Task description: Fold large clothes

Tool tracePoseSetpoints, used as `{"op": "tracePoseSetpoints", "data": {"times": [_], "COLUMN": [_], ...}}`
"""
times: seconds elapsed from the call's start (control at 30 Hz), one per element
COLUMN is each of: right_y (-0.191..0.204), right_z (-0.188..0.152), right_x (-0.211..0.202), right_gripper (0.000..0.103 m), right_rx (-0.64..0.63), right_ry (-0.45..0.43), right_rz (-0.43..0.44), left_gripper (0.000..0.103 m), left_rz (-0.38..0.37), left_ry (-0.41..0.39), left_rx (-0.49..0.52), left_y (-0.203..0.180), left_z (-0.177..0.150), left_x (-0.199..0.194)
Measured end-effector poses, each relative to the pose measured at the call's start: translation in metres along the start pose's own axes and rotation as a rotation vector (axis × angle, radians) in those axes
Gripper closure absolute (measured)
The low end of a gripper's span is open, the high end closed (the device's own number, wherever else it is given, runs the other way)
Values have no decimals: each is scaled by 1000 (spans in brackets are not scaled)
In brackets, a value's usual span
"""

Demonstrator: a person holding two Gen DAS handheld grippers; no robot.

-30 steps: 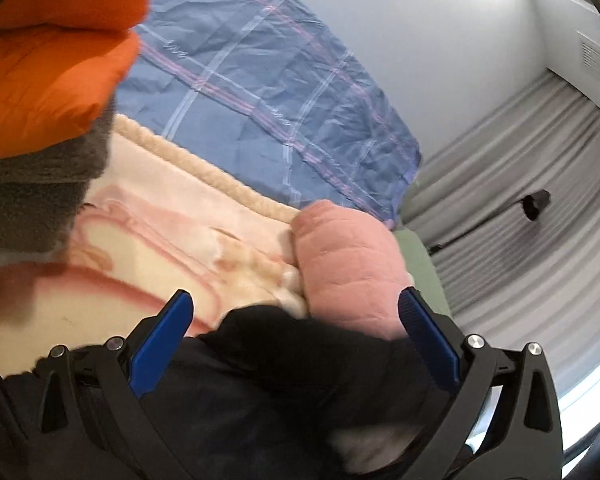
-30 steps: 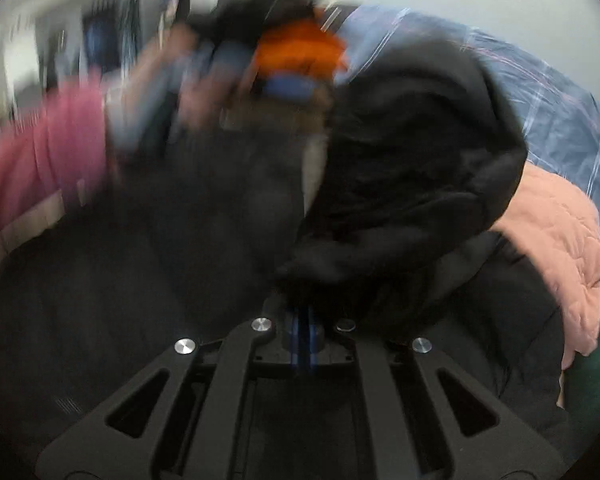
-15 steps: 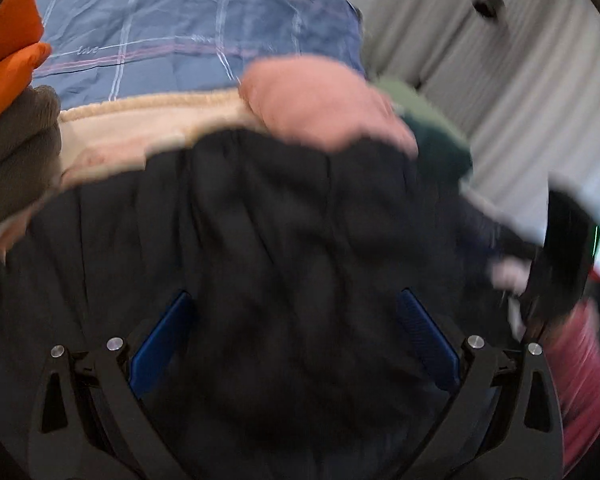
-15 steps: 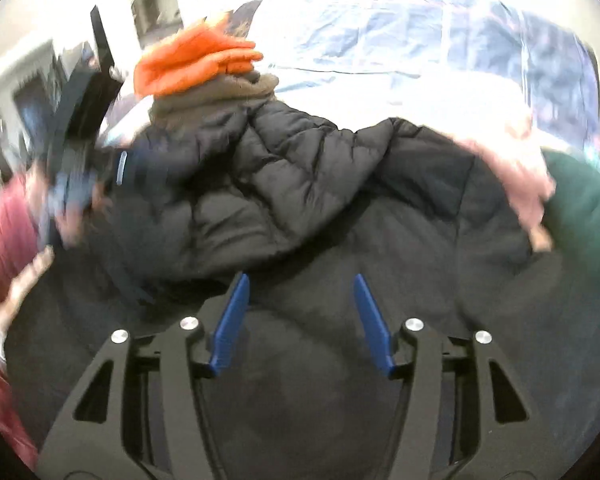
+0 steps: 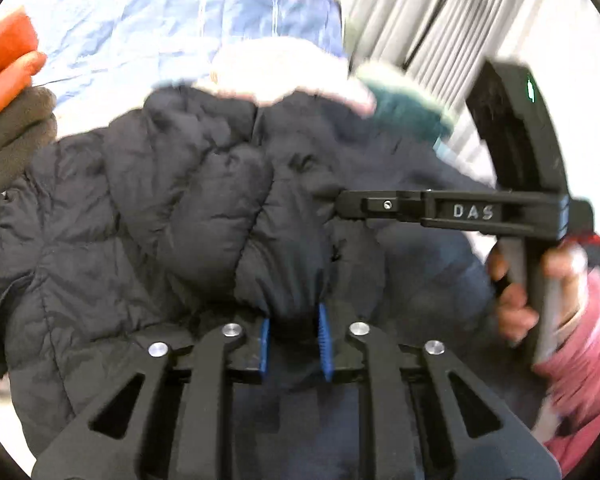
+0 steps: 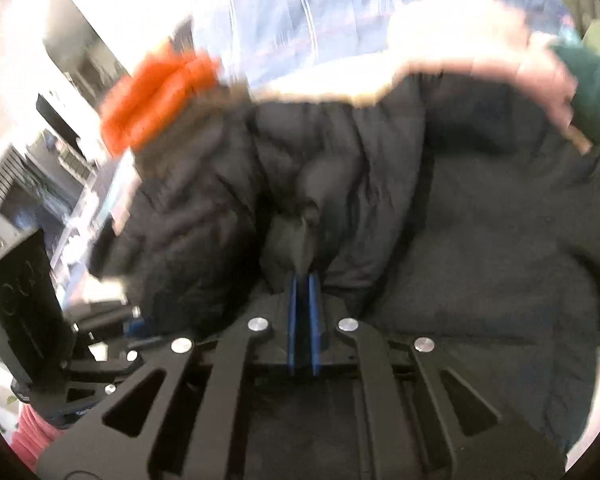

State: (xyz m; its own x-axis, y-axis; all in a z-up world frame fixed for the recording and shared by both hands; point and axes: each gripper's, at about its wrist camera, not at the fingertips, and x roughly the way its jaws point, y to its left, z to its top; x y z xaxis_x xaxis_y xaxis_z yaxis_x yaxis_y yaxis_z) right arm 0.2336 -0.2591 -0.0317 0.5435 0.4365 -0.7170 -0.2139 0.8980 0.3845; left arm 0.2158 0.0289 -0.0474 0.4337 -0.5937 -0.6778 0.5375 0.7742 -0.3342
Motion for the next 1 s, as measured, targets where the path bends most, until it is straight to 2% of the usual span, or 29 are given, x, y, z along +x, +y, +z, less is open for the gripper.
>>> {"op": "tracePoseSetpoints", "data": {"times": [0.07,0.1,0.13,0.17,0.2,0.23,0.3,0.37,0.43,0.53,0.6,0.63,0.7,0.73,0.8,0.83,0.87,0.93,1.0], "right_y": [8,11,12,11,6,3,3,9,19,31,35,34,24,20,5,-2,-4,1,8], "right_z": [1,0,-3,-6,-12,-18,-24,-28,-25,-19,-18,-19,-26,-30,-42,-48,-51,-51,-51], "right_x": [-20,-27,-30,-28,-24,-22,-24,-29,-33,-32,-22,-12,11,21,46,52,52,53,56], "right_gripper": [97,97,96,88,73,70,69,69,69,67,63,63,63,62,62,63,63,62,62], "right_rx": [-52,-74,-93,-100,-98,-89,-102,-128,-142,-113,-85,-68,-38,-36,-23,-13,-14,-36,-69], "right_ry": [-63,-79,-73,-54,-20,-6,-14,-54,-87,-102,-100,-86,-18,19,90,75,60,56,50], "right_rz": [-34,-84,-155,-207,-270,-291,-262,-238,-180,-41,-19,-31,-51,-65,-99,-69,-61,-76,-106], "left_gripper": [85,84,79,74,64,59,59,59,59,59,59,59,59,59,58,58,58,58,58], "left_rz": [-38,-52,-56,-39,-18,29,81,102,122,178,176,161,116,120,202,222,209,192,217], "left_ry": [-49,-46,-12,22,57,100,113,77,-23,-145,-198,-193,-109,-60,86,106,88,75,71], "left_rx": [-30,-48,-74,-85,-86,-76,-59,-65,-65,-36,-47,-66,-103,-106,-59,-37,-31,-48,-30], "left_y": [-3,-3,-1,0,2,5,9,12,11,6,11,14,26,29,41,45,50,54,52], "left_z": [-2,-5,-13,-21,-29,-42,-54,-53,-35,3,23,28,32,29,11,6,0,2,2], "left_x": [-18,-21,-20,-17,-13,-10,-14,-29,-52,-66,-61,-52,-13,3,49,58,62,57,50]}}
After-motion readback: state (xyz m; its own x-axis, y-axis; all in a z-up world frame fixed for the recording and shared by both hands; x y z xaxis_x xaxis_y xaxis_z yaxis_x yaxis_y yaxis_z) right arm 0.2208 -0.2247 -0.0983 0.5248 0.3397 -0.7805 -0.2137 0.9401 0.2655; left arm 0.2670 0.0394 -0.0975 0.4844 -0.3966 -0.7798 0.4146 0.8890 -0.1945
